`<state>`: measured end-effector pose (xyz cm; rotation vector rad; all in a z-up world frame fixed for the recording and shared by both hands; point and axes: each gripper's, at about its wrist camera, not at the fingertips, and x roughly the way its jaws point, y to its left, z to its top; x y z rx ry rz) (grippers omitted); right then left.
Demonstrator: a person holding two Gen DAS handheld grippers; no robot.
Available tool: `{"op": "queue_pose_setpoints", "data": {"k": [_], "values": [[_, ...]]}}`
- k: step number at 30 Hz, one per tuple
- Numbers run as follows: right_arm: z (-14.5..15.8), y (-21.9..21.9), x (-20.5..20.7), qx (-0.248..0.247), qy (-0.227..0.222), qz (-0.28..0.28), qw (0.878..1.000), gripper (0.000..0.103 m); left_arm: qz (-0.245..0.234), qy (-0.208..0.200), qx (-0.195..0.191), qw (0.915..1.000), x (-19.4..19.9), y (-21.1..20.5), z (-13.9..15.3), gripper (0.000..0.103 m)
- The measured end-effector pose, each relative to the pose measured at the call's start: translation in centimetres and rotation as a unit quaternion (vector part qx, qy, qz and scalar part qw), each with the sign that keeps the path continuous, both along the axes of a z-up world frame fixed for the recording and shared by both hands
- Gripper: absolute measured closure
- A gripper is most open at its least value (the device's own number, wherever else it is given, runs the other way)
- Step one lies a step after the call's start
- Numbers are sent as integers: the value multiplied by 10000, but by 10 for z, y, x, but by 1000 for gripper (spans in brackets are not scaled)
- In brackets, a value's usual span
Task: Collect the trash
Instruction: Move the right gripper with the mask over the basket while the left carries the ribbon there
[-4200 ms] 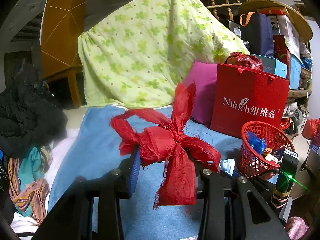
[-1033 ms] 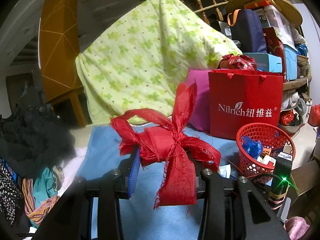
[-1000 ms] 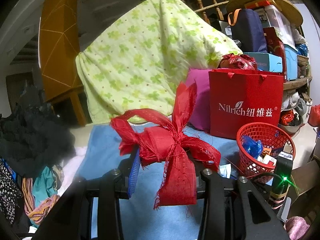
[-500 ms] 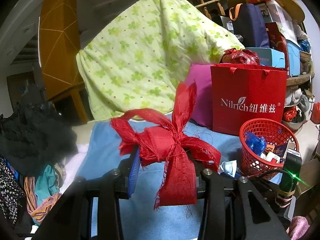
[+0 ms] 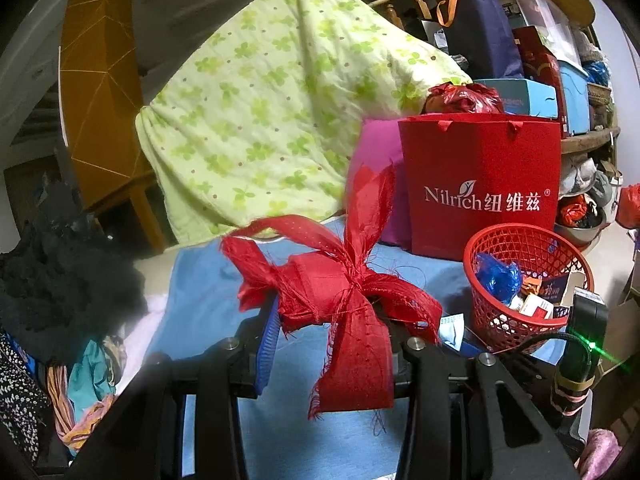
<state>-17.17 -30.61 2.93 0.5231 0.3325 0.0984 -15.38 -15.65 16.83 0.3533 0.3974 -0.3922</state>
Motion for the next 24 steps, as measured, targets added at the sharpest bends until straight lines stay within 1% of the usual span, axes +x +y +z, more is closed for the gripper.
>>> {"op": "queue_pose_setpoints", "data": {"k": [10, 24], "values": [[0, 1, 3, -65, 40, 19, 10000, 78, 168, 163, -123, 9997, 11, 14, -5, 60], [-1, 2, 5, -98, 72, 33, 9999, 78, 233, 314, -191, 9991, 19, 17, -15, 60]]}}
